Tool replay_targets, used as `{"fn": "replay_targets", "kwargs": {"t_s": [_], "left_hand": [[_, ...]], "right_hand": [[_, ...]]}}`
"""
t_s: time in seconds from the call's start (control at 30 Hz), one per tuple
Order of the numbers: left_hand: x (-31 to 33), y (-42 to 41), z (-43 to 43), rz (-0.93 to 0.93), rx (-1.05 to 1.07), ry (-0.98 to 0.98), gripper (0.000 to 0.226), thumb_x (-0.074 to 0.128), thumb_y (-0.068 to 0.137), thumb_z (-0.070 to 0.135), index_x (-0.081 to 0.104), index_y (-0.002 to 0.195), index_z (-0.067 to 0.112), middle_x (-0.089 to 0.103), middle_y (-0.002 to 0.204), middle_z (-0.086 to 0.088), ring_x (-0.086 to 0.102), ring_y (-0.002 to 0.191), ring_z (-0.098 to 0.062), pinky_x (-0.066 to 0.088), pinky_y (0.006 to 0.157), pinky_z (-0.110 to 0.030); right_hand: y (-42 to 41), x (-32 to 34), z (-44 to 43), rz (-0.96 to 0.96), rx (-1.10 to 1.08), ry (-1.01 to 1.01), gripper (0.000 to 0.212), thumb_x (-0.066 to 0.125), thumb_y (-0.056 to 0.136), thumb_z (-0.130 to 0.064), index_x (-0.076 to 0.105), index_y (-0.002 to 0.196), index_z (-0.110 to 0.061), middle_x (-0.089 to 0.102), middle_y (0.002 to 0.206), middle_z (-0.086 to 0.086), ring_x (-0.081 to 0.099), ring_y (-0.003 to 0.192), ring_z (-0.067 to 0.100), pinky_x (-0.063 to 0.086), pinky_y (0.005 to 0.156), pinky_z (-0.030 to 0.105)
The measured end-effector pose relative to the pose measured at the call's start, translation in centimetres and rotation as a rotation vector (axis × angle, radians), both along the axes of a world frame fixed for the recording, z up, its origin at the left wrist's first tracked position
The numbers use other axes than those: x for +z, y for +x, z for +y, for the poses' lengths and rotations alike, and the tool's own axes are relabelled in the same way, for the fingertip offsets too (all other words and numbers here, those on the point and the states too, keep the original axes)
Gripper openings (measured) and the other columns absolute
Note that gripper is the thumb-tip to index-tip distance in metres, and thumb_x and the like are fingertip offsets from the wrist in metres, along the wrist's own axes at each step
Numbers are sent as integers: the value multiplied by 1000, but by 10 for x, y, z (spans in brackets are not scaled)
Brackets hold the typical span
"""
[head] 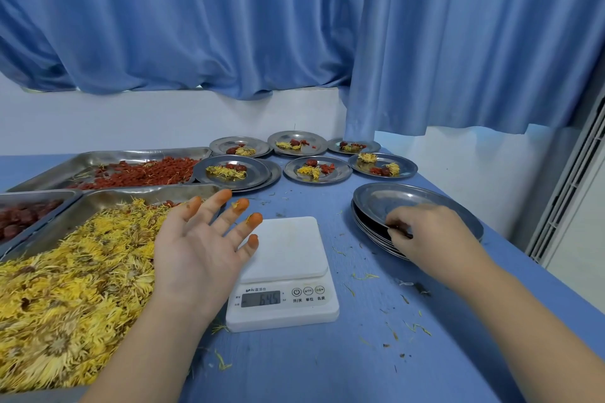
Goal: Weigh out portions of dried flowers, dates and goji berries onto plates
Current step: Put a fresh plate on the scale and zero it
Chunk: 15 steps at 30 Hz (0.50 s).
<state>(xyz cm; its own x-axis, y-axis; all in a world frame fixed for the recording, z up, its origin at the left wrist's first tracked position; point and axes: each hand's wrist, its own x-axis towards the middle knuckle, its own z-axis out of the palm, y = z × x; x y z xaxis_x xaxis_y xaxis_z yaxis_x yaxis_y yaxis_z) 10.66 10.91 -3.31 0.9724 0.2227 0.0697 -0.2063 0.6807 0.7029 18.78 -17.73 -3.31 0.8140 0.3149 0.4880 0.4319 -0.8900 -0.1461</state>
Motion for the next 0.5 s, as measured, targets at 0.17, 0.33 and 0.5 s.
{"fn": "replay_targets", "kwargs": {"t_s": [0.17,0.33,0.5], "left_hand": [[0,0,1,-19,-6,-18,41,47,88,43,65,113,16,69,101,-7,68,78,-25,44,71,-36],[0,-2,-1,-28,-14,-11,40,48,87,43,66,111,16,68,100,-6,65,76,-23,43,70,-35],[2,-4,-3,-24,-15,-20,38,48,87,42,66,108,17,68,97,-6,64,73,-22,42,68,-34]], "right_hand": [[0,3,0,4,-25,15,9,61,79,-16,68,85,-18,68,77,-3,60,74,20,50,66,32],[1,-1,0,122,-9,11,14,60,81,-17,66,93,-18,70,86,-4,63,83,18,52,73,33],[4,-3,-8,179,28,147,7,70,82,-23,70,88,-24,67,80,-16,59,78,3,43,69,16]]}}
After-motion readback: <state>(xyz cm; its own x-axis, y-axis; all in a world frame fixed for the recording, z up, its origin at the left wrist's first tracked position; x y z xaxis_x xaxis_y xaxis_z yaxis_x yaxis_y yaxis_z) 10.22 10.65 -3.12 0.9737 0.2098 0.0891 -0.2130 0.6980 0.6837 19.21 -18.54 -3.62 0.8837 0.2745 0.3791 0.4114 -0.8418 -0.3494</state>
